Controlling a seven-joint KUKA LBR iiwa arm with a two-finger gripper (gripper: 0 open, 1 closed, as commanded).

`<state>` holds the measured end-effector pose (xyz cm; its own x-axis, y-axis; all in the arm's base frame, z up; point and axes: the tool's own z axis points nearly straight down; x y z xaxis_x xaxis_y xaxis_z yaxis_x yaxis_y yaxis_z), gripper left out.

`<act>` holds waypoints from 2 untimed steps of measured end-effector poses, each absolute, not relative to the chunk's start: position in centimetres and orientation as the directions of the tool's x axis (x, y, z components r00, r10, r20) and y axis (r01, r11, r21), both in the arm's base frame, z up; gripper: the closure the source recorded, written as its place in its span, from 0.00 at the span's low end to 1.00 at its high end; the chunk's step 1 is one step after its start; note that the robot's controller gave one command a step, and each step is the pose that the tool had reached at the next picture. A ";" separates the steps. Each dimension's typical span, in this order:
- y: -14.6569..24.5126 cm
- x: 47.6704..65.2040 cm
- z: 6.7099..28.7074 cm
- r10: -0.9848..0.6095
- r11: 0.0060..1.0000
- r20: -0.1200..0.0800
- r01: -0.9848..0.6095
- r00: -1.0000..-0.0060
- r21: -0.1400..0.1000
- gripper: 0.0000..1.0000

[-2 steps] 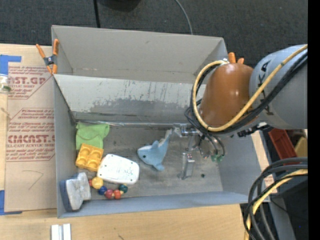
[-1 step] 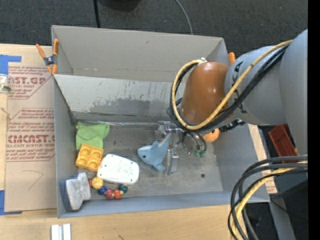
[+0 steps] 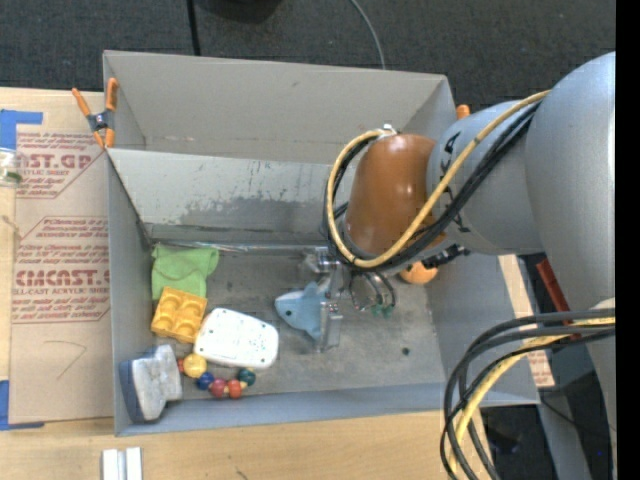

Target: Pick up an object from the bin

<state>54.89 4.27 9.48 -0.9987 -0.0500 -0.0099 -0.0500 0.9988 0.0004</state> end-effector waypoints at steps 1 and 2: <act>2.7 53.4 7.0 -0.088 0.996 -0.002 -0.088 -0.996 0.000 1.00; 2.7 53.4 7.0 -0.088 0.996 -0.002 -0.088 -0.996 0.000 1.00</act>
Offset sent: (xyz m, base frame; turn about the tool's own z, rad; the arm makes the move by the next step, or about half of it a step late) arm 0.0000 0.0000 0.0000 0.0000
